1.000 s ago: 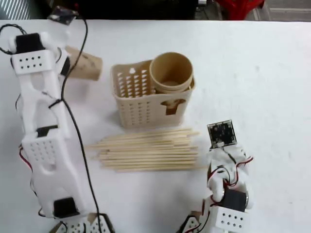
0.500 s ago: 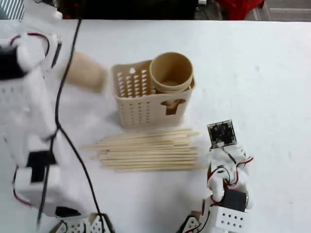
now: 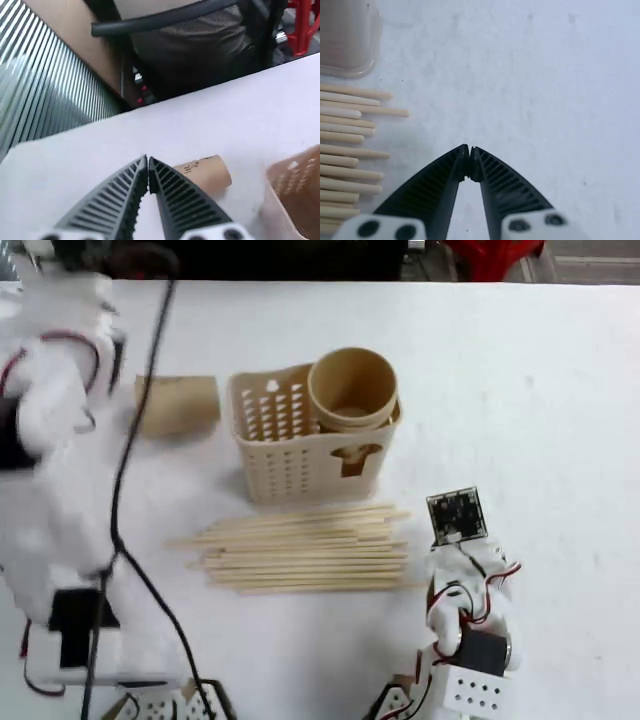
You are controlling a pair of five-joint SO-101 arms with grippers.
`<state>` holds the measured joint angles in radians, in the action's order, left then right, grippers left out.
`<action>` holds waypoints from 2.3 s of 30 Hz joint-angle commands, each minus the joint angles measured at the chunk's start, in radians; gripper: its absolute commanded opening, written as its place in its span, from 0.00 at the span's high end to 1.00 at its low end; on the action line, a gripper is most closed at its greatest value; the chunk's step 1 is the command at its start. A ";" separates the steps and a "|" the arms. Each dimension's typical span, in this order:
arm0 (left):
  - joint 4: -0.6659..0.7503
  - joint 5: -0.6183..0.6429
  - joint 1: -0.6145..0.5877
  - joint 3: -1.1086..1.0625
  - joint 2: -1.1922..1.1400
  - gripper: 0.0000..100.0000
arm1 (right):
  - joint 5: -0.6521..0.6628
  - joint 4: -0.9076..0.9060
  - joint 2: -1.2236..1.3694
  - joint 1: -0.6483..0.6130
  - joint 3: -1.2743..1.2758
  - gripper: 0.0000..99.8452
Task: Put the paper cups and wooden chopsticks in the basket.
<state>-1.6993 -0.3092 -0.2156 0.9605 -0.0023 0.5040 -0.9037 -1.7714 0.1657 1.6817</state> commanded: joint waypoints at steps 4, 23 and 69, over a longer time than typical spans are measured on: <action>0.399 0.213 -0.114 -0.216 -0.283 0.91 | 0.014 0.018 0.007 -0.012 0.009 0.98; 0.434 0.158 0.056 -0.262 -0.817 0.87 | 0.014 0.021 0.007 -0.013 0.009 0.98; 1.249 -0.792 -0.369 -2.028 0.665 0.72 | 0.015 0.016 0.010 -0.041 0.009 0.98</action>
<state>-0.5163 -1.0871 -0.6621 -1.0142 0.5992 0.5040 -0.9037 -1.7653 0.1335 1.6817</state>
